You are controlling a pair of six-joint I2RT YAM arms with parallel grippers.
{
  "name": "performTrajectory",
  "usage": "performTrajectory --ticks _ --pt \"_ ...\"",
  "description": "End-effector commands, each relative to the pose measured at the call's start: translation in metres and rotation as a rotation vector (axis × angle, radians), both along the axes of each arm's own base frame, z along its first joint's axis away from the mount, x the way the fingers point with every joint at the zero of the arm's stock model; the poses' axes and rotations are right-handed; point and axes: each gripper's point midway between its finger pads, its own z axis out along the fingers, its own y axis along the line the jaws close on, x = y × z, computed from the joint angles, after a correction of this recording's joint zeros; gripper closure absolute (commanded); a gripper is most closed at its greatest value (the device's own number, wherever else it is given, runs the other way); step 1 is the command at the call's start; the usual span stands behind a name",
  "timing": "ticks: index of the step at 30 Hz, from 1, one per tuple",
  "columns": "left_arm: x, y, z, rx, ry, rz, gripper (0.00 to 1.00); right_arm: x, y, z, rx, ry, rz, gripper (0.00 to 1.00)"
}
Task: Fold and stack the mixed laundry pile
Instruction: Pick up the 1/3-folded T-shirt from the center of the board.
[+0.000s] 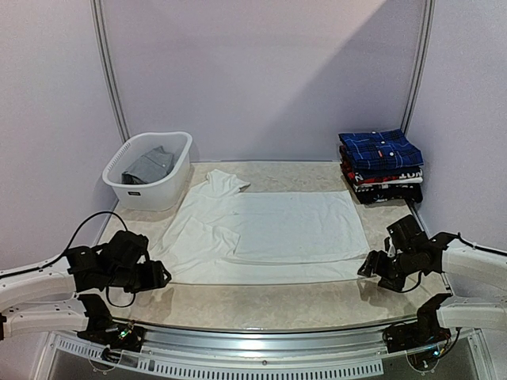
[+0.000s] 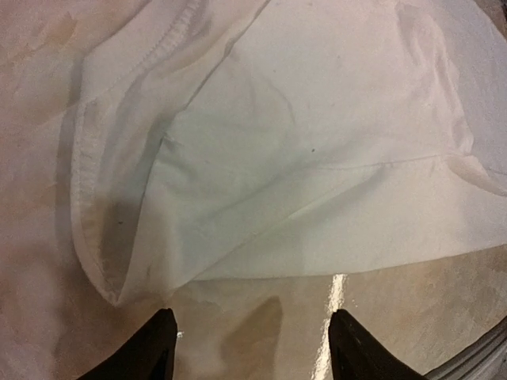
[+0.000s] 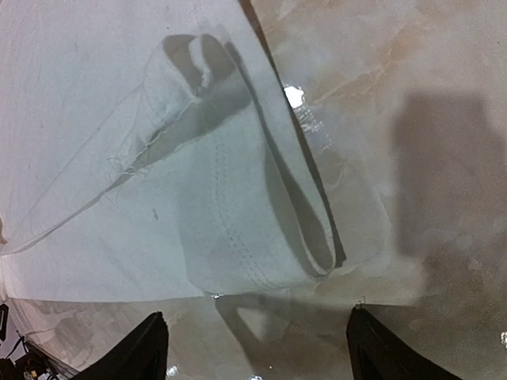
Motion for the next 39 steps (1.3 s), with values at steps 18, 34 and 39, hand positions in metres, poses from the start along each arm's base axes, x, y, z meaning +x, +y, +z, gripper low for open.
performTrajectory --ticks 18,34,39 --pt "0.009 0.026 -0.028 0.083 -0.044 0.112 0.19 0.018 -0.013 -0.039 0.008 0.031 -0.052 0.88" --pt "0.007 0.050 -0.025 0.111 -0.062 0.228 0.24 0.018 -0.013 -0.036 0.012 0.017 -0.043 0.95" --pt "0.009 0.053 -0.031 0.163 -0.048 0.228 0.26 0.018 -0.013 -0.036 0.012 0.016 -0.043 0.96"
